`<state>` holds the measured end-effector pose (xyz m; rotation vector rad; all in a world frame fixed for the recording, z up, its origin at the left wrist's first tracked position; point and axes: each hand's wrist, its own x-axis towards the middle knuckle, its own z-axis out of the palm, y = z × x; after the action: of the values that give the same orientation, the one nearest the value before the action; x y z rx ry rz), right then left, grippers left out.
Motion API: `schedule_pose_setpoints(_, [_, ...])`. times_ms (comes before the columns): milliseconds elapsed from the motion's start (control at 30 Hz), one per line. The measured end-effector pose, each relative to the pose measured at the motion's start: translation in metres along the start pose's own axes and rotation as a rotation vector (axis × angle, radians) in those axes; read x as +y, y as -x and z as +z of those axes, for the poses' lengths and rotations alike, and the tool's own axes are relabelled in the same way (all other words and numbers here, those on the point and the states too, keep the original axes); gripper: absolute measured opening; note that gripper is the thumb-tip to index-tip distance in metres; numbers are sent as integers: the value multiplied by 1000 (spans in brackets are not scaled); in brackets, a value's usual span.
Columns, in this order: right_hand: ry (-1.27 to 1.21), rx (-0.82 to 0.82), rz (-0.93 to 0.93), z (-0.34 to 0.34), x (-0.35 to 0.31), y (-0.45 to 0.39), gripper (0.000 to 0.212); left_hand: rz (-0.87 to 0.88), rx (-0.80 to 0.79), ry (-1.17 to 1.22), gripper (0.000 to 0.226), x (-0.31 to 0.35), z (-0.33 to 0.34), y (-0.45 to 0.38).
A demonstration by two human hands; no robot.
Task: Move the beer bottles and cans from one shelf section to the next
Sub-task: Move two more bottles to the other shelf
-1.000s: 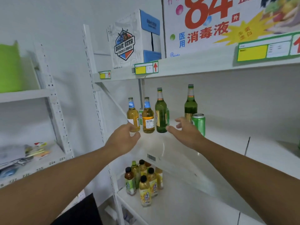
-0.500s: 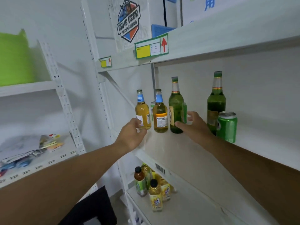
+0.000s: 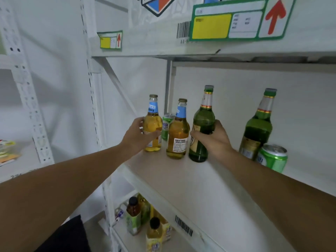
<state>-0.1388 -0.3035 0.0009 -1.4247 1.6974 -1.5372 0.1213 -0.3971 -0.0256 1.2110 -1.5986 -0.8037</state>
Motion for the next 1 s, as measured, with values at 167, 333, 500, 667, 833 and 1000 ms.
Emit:
schedule_pose_setpoints(167, [39,24,-36,4,4,-2,55,54,59,-26,77,-3,10,-2])
schedule_pose_setpoints(333, [62,60,-31,-4,1,10,54,41,89,-45,78,4,5,11])
schedule_pose_setpoints(500, [75,70,-41,-20,-6,39,57,36,84,-65,74,15,-8,40])
schedule_pose_setpoints(667, [76,56,-57,-42,-19,67,61,52,68,-67,68,39,-19,83])
schedule_pose_setpoints(833, [18,51,-70,-65,-30,95,66,38,73,30,66,67,-21,138])
schedule_pose_setpoints(1000, [-17,-7,-67,-88,-35,119,66,47,73,74,66,84,-13,191])
